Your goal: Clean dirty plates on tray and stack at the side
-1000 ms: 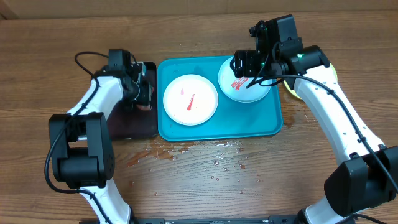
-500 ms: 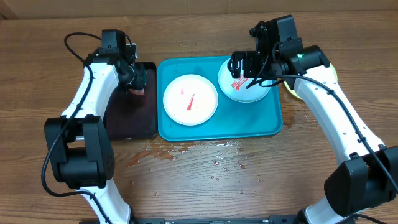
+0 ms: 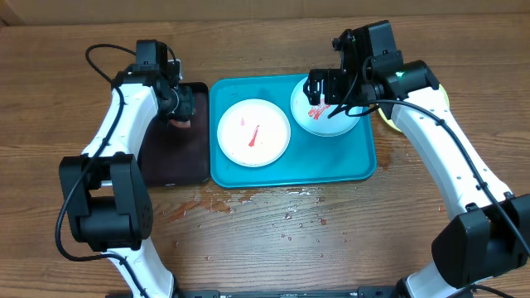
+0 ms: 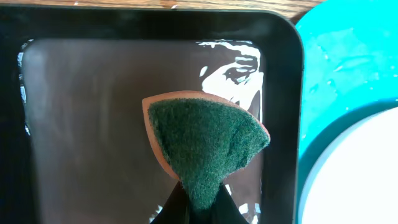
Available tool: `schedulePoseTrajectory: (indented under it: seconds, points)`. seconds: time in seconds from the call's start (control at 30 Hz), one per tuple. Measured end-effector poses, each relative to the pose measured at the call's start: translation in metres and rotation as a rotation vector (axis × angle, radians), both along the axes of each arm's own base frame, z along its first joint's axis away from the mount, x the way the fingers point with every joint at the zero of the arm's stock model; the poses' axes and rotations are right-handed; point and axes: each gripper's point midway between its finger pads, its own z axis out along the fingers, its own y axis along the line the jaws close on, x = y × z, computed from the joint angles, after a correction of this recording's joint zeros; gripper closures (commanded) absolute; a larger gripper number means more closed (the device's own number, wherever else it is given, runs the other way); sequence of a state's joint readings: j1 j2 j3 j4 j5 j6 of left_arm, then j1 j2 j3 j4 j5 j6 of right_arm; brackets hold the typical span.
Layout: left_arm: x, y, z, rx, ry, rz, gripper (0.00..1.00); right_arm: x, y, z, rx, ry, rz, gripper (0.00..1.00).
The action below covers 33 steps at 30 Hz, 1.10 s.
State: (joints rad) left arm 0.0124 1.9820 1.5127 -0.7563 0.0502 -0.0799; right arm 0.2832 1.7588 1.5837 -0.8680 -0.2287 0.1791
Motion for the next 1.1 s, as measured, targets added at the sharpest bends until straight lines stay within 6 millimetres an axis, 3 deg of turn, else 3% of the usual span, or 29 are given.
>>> schedulePoseTrajectory:
  seconds: [0.2, 0.33, 0.4, 0.53, 0.6, 0.67, 0.77, 0.87, 1.1]
  points:
    - [-0.003, 0.001, -0.001, 0.013, 0.012, 0.002, 0.96, 0.000, 0.000, 0.000, -0.001, 0.001, -0.001, 0.00]
    - [0.003, -0.012, 0.008, 0.016, -0.011, -0.027, 0.96, 0.000, -0.001, 0.000, -0.005, 0.000, -0.003, 0.00]
    - [0.013, -0.026, 0.025, 0.015, -0.061, -0.055, 0.96, 0.001, -0.002, -0.001, -0.009, -0.001, -0.006, 0.00]
    - [0.036, -0.068, 0.081, 0.000, -0.235, -0.133, 0.96, 0.001, -0.003, -0.001, -0.015, -0.002, -0.010, 0.00]
    - [0.038, -0.092, 0.104, -0.020, -0.294, -0.164, 0.96, 0.000, -0.004, -0.002, -0.018, 0.003, -0.011, 0.00]
    - [0.034, -0.114, 0.110, -0.045, -0.306, -0.184, 0.96, -0.002, -0.004, -0.003, -0.021, 0.013, -0.012, 0.01]
    - [0.027, -0.142, 0.098, -0.080, -0.270, -0.211, 0.96, -0.007, -0.006, -0.007, -0.030, 0.040, -0.017, 0.04]
    - [0.020, -0.164, 0.066, -0.112, -0.184, -0.227, 0.96, -0.011, -0.008, -0.012, -0.036, 0.071, -0.029, 0.07]
    - [-0.002, -0.183, -0.011, -0.129, 0.024, -0.214, 0.96, -0.014, -0.010, -0.037, -0.049, 0.140, -0.057, 0.34]
